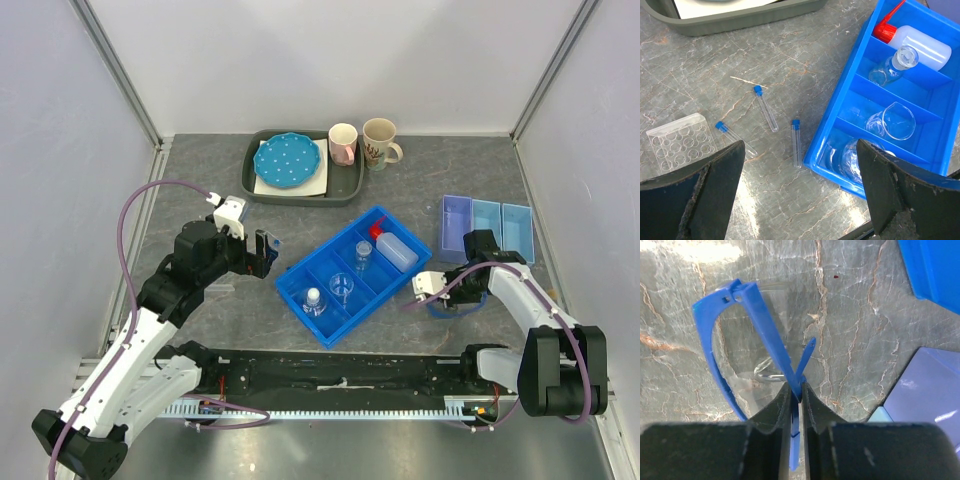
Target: Organize the chemistry lab equipment
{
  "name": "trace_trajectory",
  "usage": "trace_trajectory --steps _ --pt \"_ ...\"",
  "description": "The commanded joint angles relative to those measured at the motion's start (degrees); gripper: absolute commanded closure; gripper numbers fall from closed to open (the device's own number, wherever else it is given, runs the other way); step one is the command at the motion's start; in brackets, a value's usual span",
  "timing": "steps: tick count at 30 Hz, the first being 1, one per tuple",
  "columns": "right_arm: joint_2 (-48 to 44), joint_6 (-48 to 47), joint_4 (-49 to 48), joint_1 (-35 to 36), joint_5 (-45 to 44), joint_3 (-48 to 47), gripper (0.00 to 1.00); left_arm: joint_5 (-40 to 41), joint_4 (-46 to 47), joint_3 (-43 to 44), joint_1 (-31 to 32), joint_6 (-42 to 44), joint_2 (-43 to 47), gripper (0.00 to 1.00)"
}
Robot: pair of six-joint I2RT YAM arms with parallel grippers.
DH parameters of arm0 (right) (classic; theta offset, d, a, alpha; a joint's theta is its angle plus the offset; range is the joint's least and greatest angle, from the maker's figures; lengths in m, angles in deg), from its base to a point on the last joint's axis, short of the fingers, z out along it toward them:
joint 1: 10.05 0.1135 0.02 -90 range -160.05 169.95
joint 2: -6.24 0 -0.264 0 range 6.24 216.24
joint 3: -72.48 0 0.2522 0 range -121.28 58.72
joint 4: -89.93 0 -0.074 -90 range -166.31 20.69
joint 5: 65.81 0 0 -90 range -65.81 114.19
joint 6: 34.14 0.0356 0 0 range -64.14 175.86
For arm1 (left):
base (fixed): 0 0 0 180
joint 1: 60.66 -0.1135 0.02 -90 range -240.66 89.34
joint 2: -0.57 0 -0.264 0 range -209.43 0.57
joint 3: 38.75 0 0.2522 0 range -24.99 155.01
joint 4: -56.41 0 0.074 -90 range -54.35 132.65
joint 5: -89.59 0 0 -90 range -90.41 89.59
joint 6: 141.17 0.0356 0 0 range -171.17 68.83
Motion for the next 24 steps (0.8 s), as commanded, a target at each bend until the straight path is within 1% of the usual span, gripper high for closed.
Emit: trace_trajectory --steps 1,4,9,14,15,17,18,19,20,22,23,24 --pt "-0.51 3.59 2.52 -0.05 2.88 -2.03 0.86 -0.36 2.72 -0.48 -0.07 0.8 0.11 0.02" --pt "-1.65 6.4 5.94 -0.14 4.98 -4.75 0.9 -0.18 2.72 -0.48 -0.07 0.71 0.2 0.02" --pt "-4.2 10.71 10.17 -0.14 4.47 -8.63 0.93 0.08 2.81 -0.48 -0.07 0.71 0.46 0.02" --pt "-5.78 18.61 13.69 -0.31 5.77 -15.39 0.94 0.17 2.81 -0.39 -0.07 0.71 0.73 0.02" --pt "-5.61 20.02 13.69 -0.32 6.13 -17.92 0.94 0.17 2.72 -0.48 -0.07 0.71 0.64 0.02" --pt "-4.56 24.76 13.6 -0.4 7.79 -20.84 0.94 0.08 2.72 -0.48 -0.07 0.71 0.82 0.02" --pt "-3.94 26.69 13.43 -0.32 8.41 -23.98 0.94 0.17 2.72 -0.48 -0.07 0.71 0.82 0.02" --pt "-1.94 28.63 12.9 -2.14 8.94 -25.67 0.94 0.08 2.63 -0.48 -0.07 0.71 0.82 0.02" --pt "-0.87 33.17 12.38 -2.42 9.38 -27.42 0.94 0.26 2.54 -0.39 -0.07 0.71 0.9 0.02" --pt "2.98 37.24 10.89 -3.65 10.61 -32.09 0.94 0.34 2.72 -0.39 -0.07 0.71 1.08 0.02" --pt "4.31 41.7 10.09 -4.0 11.14 -33.32 0.94 0.52 2.72 -0.39 -0.07 0.71 1.17 0.02" --pt "5.45 43.83 9.22 -4.44 11.49 -35.42 0.94 0.69 2.72 -0.48 -0.07 0.71 1.26 0.02"
